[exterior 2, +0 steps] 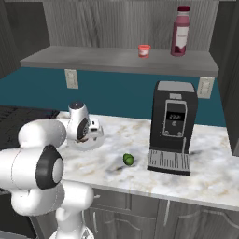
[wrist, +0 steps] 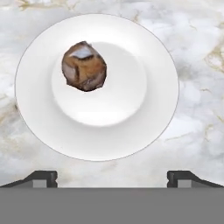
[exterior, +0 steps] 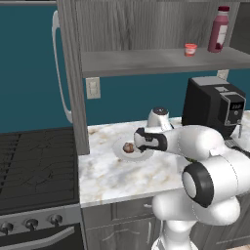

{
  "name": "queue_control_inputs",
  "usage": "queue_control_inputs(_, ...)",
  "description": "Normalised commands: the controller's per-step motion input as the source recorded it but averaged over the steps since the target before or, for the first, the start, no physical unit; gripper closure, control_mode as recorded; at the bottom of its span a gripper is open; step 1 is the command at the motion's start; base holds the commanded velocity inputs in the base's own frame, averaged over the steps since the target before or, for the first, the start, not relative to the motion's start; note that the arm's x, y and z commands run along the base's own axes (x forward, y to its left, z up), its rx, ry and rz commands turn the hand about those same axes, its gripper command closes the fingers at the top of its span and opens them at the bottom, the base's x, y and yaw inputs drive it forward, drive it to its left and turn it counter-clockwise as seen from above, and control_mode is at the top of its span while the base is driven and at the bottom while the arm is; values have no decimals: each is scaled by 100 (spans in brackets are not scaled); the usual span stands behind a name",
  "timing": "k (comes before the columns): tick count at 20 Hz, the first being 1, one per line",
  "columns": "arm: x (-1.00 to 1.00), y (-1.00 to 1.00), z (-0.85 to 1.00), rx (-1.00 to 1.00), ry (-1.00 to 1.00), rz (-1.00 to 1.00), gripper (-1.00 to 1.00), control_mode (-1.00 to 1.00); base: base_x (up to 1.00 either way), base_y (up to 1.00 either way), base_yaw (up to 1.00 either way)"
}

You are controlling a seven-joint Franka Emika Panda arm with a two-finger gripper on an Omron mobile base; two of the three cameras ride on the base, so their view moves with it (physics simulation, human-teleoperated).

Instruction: Pick the avocado and bread from the counter and place them on the plate. Then pick the jam from the cabinet and place it next to the plate. Lastly close the cabinet door.

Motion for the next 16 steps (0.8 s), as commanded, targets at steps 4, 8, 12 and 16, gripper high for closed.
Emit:
queue_control_inputs(4, -23, -37, 36, 0, -12, -1, -100, -100, 0, 0, 0)
queue_control_inputs(8, -5, -34, 41, 0, -6, -2, -100, -100, 0, 0, 0)
queue_control_inputs(12, 0, -31, 40, 0, 0, -2, -100, -100, 0, 0, 0)
queue_control_inputs(16, 0, -26, 35, 0, 0, -3, -100, -100, 0, 0, 0)
